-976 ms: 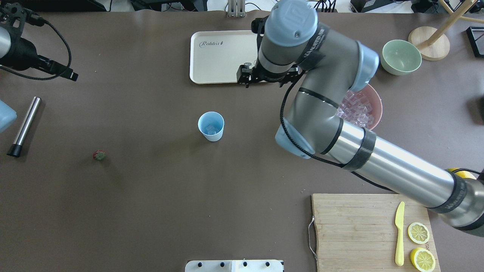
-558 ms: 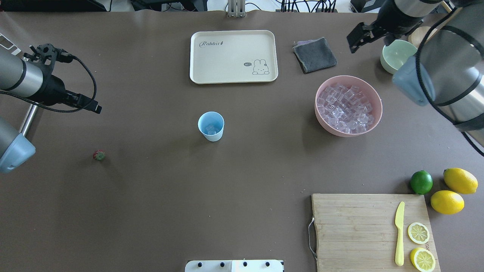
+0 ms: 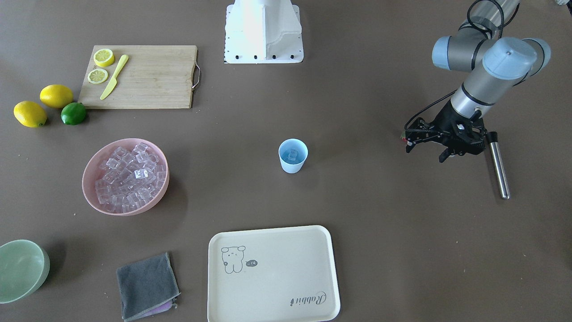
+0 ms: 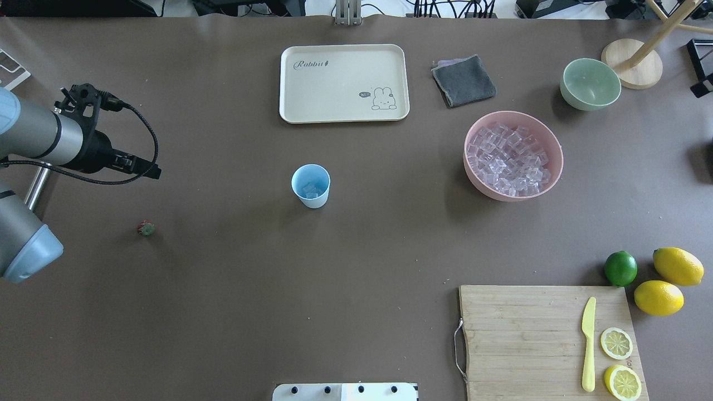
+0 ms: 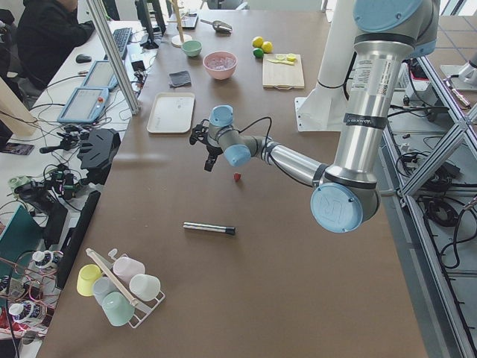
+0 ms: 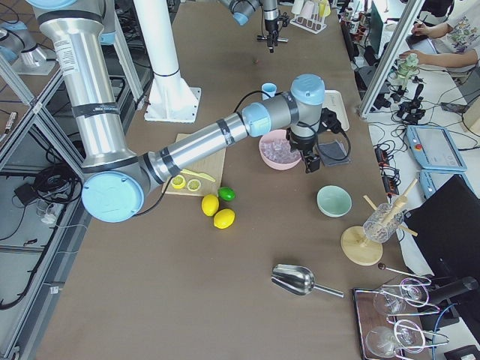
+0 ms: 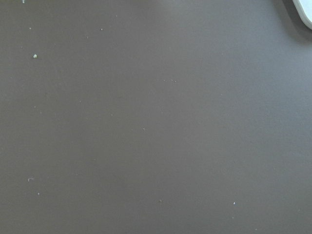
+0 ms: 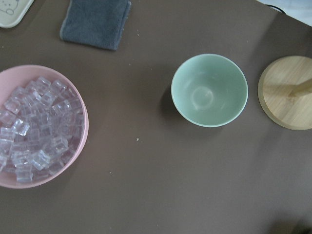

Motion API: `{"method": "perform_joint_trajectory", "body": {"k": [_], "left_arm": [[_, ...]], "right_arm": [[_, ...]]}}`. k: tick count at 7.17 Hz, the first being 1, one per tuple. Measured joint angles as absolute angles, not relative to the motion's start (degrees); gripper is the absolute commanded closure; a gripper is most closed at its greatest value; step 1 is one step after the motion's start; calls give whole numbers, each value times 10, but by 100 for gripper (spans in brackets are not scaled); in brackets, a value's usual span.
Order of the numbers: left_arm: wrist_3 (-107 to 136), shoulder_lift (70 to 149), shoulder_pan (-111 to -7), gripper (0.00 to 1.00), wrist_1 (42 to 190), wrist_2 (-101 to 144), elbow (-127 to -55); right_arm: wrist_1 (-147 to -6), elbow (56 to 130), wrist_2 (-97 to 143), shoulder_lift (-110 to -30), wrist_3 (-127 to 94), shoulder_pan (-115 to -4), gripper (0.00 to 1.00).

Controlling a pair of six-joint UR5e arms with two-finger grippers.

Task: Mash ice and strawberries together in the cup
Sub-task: 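Withdraw the right arm away from the cup while the left arm moves in, then lower the left gripper onto the small dark strawberry and close on it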

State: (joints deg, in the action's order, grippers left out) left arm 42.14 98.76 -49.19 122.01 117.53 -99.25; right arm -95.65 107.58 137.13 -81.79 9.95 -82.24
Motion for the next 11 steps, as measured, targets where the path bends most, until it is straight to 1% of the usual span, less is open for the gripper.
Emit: {"method": "perform_joint_trajectory", "body": {"k": [1,2,4,6,11], "left_arm": [[423,978,-480,3,1221,1169,-998],[423,966,-470,3,1222,1166,-1001],[422,948,-441,3,1224,1156,-994],[453,942,-428,3,1224,1154,-994],[551,939,-390,3,1223,1135,-993]], "right_arm": [[-953,1093,1380,-869,139,-842,2],[-952,1101,1382,-902,167,-858,2],[-949,1101,1381,-932,191,-885,2],[-944,1101,1382,-941,196,-906,2],[-943,1103,1382,-948,202,-910,2]]}}
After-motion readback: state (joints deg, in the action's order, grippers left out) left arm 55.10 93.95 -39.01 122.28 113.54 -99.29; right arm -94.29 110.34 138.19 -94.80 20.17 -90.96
